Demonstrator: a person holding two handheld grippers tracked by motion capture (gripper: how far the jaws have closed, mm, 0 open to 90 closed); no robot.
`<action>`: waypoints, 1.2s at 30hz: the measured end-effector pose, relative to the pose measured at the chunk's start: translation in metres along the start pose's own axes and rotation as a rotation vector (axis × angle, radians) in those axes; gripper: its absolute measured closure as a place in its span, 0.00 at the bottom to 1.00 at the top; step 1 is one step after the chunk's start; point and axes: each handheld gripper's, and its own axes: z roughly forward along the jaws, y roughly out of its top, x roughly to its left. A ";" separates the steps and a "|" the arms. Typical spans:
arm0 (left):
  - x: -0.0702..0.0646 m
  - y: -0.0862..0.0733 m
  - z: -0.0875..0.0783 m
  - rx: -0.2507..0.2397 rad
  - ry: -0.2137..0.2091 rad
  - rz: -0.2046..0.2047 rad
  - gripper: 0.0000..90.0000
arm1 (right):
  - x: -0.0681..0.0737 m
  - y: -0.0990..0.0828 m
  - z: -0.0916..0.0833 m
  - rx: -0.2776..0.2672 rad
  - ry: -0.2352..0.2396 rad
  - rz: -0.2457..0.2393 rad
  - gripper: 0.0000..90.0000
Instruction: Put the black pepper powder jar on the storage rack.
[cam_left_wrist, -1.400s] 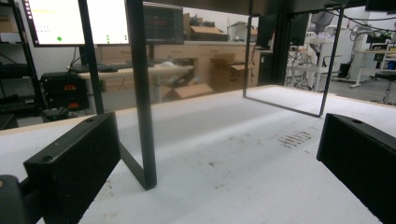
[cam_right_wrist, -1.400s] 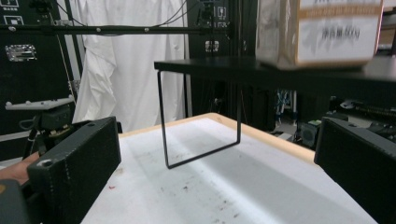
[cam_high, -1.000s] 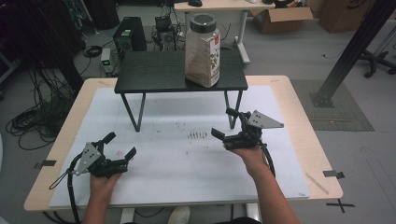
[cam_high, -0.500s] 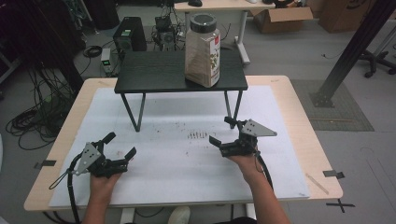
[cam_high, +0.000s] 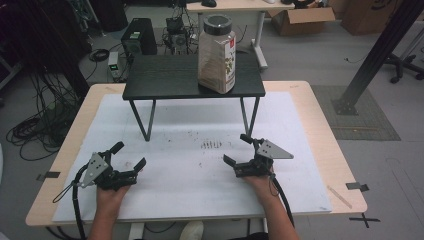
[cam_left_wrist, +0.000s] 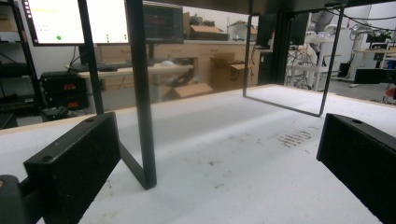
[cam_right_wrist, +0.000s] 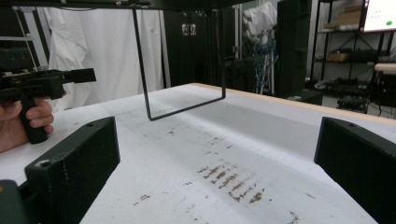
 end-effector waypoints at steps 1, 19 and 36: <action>0.000 0.000 0.000 0.002 0.000 0.000 0.00 | 0.001 0.000 -0.001 -0.016 -0.003 -0.011 0.00; 0.000 0.000 0.000 0.002 0.001 0.001 0.00 | 0.011 -0.004 -0.007 -0.070 0.005 -0.109 0.00; -0.001 0.000 -0.001 -0.007 0.004 0.009 0.00 | 0.010 -0.004 -0.007 -0.074 0.008 -0.109 0.00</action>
